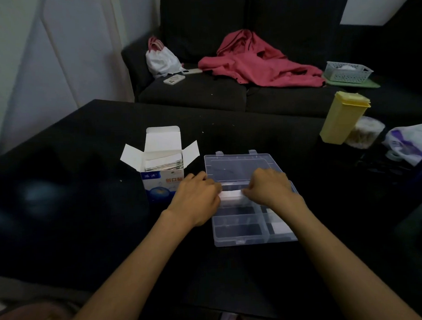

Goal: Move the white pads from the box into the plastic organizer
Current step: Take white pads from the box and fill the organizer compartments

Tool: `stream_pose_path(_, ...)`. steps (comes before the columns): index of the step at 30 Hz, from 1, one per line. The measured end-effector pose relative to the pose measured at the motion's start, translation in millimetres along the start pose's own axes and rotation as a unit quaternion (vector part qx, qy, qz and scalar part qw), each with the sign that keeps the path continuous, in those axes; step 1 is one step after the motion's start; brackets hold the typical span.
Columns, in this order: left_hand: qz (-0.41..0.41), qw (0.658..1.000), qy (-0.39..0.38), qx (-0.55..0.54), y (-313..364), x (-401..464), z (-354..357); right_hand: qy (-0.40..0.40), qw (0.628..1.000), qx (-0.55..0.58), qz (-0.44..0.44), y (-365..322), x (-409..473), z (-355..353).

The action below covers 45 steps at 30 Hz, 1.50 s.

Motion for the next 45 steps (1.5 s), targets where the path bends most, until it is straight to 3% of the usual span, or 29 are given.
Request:
stream_pose_path(5, -0.021, 0.997, 0.066, -0.040, -8.0, -14.2, -40.8, 0.013, 0.996, 0.090, -0.003, -9.5, -12.2, -46.3)
stream_pose_path(9, -0.120, 0.975, 0.181, -0.054, -52.2, -36.7, -89.9, 0.073, 0.973, 0.195, -0.101, -43.9, -34.6, -95.5)
stream_pose_path(14, -0.223, 0.971, 0.083, -0.023, -113.2, -56.0, -71.6, 0.062, 0.944, 0.229, -0.228, -126.7, -35.2, -105.6)
stream_pose_path(18, -0.241, 0.967, 0.056, -0.067, -136.6, -66.8, -55.1, -0.033, 0.947, 0.164, -0.273, -185.0, -15.6, -72.4)
stream_pose_path(23, -0.252, 0.958, 0.051, -0.126, -146.0, -65.6, -41.8, -0.082, 0.956, -0.009, -0.281, -207.8, 2.3, -47.4)
stream_pose_path(27, -0.245, 0.957, 0.055, -0.147, -148.9, -64.0, -38.4, -0.098, 0.933, -0.173, -0.300, -213.4, 2.9, -38.2)
stream_pose_path(30, -0.206, 0.966, 0.038, -0.149, -145.4, -62.7, -39.2, -0.089, 0.913, -0.234, -0.321, -222.3, 1.7, -31.6)
stream_pose_path(34, -0.193, 0.971, 0.026, -0.139, -141.9, -64.6, -42.7, -0.100, 0.916, -0.228, -0.314, -226.5, 6.2, -28.3)
stream_pose_path(41, -0.174, 0.975, 0.002, -0.137, -142.3, -64.1, -39.0, -0.157, 0.947, -0.104, -0.260, -213.0, 22.8, -30.8)
stream_pose_path(45, -0.192, 0.971, 0.018, -0.143, -145.7, -64.8, -38.9, -0.090, 0.928, -0.178, -0.314, -222.8, 12.8, -31.8)
Point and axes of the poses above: each hand's wrist, its own x-axis towards the middle knuckle, its own z-axis out of the palm, y = z × x, the point moved 9 cm from there along x, towards the middle knuckle, and after that the axes turned 9 degrees about x, right-handed, at the moved point
